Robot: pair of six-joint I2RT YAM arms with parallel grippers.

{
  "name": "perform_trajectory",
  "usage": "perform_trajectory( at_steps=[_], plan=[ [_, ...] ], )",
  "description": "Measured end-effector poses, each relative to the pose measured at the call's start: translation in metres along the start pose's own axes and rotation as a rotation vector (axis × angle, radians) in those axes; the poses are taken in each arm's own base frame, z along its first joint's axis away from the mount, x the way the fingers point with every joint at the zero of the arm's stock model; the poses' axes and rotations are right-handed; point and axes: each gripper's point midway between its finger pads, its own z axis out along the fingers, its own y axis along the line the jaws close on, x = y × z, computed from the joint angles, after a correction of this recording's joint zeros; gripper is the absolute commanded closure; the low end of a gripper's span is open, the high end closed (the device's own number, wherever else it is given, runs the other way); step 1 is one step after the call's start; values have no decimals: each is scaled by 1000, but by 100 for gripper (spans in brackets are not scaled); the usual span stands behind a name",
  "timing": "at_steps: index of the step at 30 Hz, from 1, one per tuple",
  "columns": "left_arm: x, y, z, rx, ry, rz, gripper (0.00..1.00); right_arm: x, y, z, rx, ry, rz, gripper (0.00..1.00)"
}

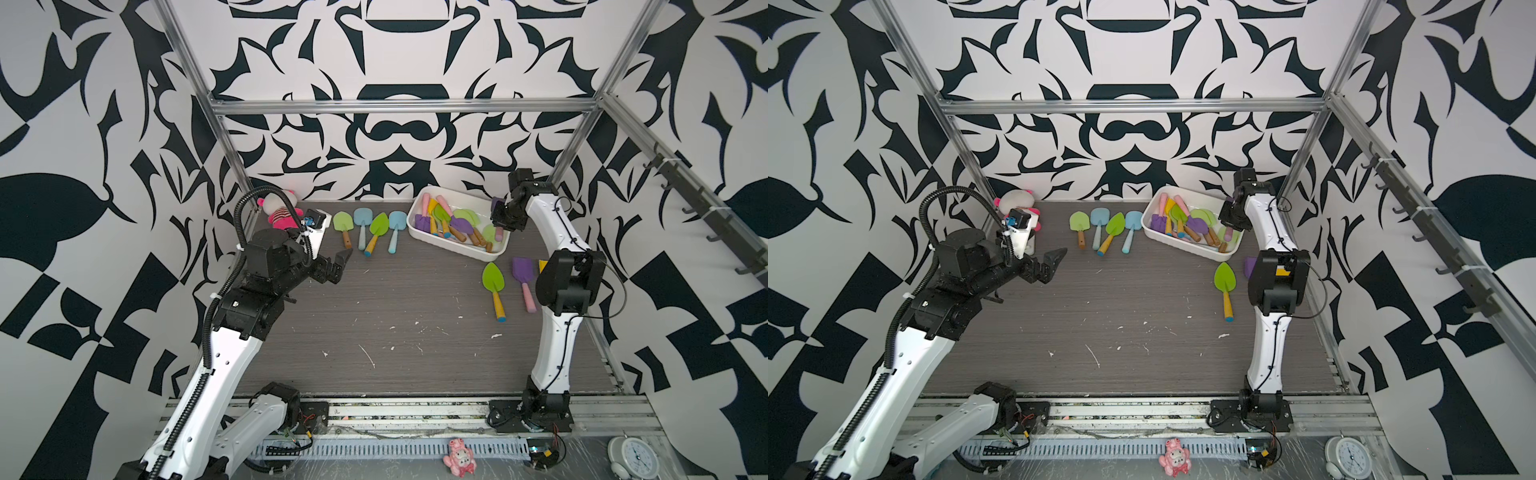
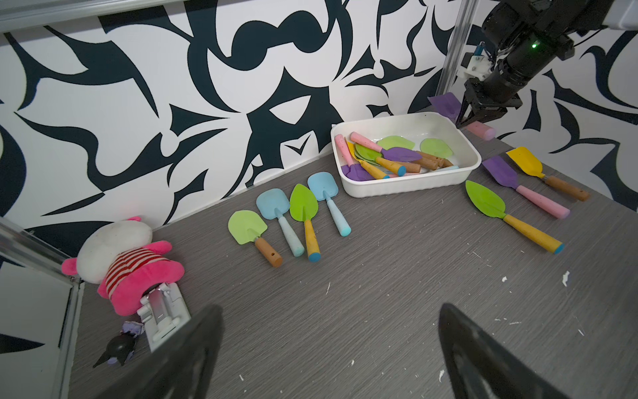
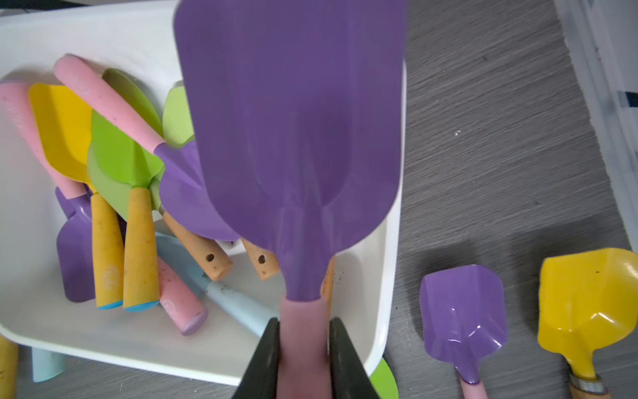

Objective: Take the shovel out of the storage box
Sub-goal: Pick up the shovel from the storage box, then place the shovel at the center of the board.

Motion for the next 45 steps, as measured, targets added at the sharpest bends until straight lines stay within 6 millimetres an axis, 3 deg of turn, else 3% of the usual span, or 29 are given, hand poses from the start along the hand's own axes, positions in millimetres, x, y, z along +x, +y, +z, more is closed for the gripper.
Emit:
perform_trajectory(
  at_steps=[8,12,17,27,33,38,45],
  plan=[
    [-4,-3,3,21,-16,3,0,27,34,-14,-65,-2,-88,100],
    [-1,-4,8,31,-5,-2,1,57,56,-27,-94,3,-150,100],
    [-3,-4,9,36,-9,-1,1,105,69,-35,-109,28,-192,100],
    [-4,-5,9,40,-17,0,1,198,55,-21,-69,85,-222,100],
    [-4,-5,9,40,-18,-7,1,239,37,-2,-29,127,-246,100],
    [1,-6,9,41,-13,-11,1,253,22,11,9,140,-249,100],
    [3,-6,9,41,-10,-13,1,248,21,15,16,103,-249,100]
  ],
)
